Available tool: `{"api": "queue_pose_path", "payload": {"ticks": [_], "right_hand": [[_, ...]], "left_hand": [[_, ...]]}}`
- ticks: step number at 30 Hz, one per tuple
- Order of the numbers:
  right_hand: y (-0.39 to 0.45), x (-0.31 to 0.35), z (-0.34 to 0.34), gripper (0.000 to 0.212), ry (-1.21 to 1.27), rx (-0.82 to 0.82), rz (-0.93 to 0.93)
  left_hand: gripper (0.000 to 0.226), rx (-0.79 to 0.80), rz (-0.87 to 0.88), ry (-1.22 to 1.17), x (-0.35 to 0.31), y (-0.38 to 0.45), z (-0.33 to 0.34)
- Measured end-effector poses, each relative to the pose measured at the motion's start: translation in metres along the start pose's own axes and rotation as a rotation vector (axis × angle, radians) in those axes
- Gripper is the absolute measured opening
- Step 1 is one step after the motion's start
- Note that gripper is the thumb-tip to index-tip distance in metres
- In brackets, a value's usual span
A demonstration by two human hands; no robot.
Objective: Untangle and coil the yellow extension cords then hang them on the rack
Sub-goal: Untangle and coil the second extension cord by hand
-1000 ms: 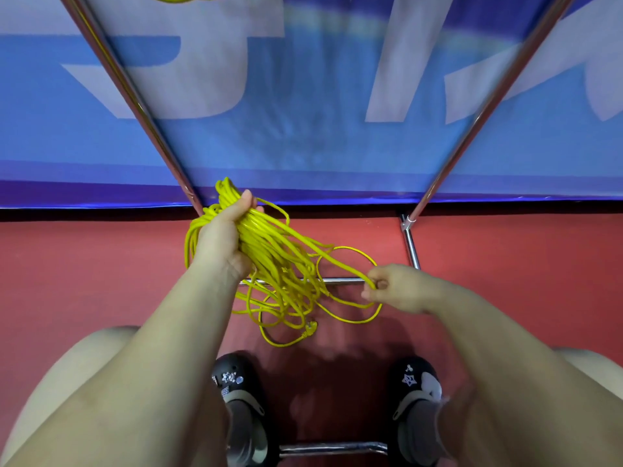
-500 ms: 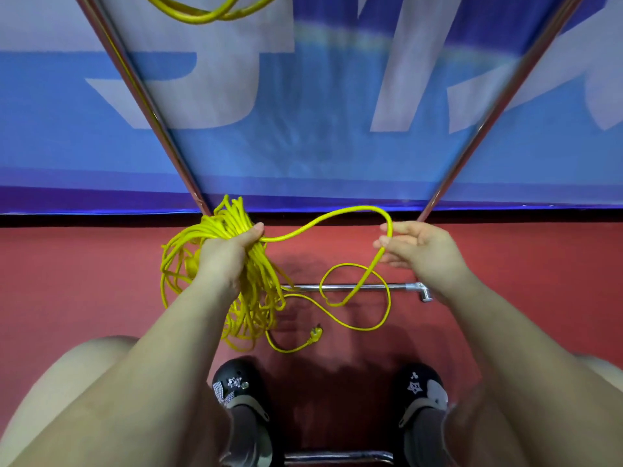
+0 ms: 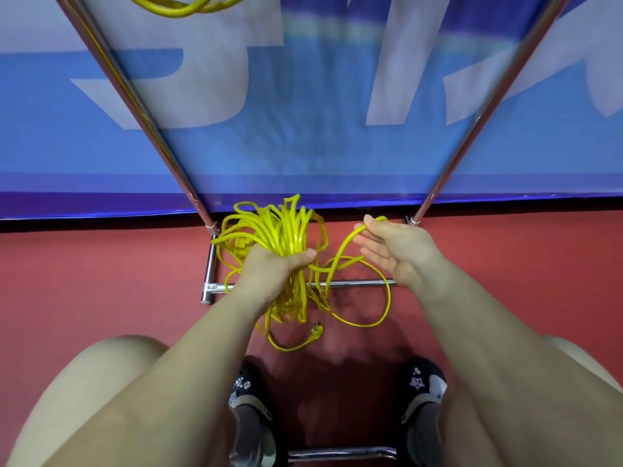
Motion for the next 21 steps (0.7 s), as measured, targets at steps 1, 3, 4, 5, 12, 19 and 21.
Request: {"api": "queue_pose_path", "payload": {"ticks": [1, 3, 4, 5, 12, 19, 21], "right_hand": [[0.001, -0.001, 0.0, 0.033, 0.0, -0.003, 0.007], [0.002, -0.003, 0.0, 0.037, -0.001, -0.007, 0.02], [0.002, -0.003, 0.0, 0.037, 0.002, -0.011, 0.025], [0.003, -0.004, 0.0, 0.037, 0.007, -0.016, 0.03], [0.003, -0.009, 0.001, 0.044, 0.051, -0.046, 0.051], [-0.005, -0.001, 0.003, 0.018, -0.031, 0.047, -0.022], [-0.011, 0.0, 0.005, 0.014, -0.268, 0.055, -0.086]], "left_hand": [[0.018, 0.025, 0.0, 0.001, 0.0, -0.001, 0.003], [0.015, 0.072, 0.003, 0.001, 0.0, -0.003, 0.011], [0.014, 0.095, 0.008, 0.0, 0.0, -0.005, 0.015], [0.013, 0.114, 0.008, -0.003, -0.001, -0.007, 0.019], [0.02, 0.178, 0.007, -0.016, -0.005, -0.014, 0.04], [0.011, 0.04, -0.11, -0.139, -0.007, -0.01, 0.038], [0.009, -0.026, -0.191, -0.263, -0.006, -0.006, 0.035]]}}
Point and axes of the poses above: each hand's wrist, its own y-axis towards the middle knuckle, its own z-axis out of the palm, x = y × z, the point moved 2 cm from there along y, towards the middle knuckle, and after that the axes turned 9 degrees about z, right-handed, at the moved point
